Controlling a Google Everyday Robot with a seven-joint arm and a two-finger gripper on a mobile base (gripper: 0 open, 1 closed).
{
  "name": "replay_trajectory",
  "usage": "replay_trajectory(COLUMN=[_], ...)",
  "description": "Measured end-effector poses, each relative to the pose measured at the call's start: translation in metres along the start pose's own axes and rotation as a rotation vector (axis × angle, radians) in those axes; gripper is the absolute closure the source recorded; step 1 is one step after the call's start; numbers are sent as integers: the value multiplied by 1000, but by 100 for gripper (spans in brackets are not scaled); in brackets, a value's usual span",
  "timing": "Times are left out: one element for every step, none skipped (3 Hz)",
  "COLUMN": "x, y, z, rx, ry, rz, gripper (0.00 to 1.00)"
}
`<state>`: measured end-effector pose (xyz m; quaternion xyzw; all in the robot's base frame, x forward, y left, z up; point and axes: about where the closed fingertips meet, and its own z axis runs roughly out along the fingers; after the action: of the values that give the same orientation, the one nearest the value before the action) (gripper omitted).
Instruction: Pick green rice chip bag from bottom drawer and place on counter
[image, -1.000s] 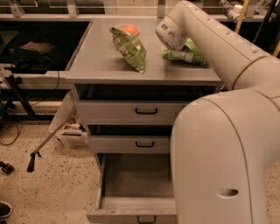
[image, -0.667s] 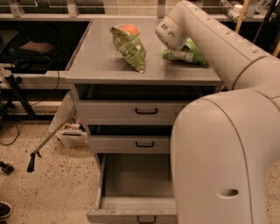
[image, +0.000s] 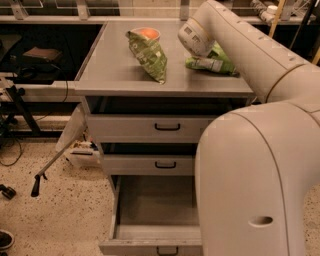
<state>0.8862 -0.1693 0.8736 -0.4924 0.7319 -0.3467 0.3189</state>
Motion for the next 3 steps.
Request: replay_trajectory(x=[0,0,-1], y=[0,0,-5], z=[0,0,-3], rx=[0,0,0], ry=[0,0,0], rz=[0,0,0], gripper=[0,0,0])
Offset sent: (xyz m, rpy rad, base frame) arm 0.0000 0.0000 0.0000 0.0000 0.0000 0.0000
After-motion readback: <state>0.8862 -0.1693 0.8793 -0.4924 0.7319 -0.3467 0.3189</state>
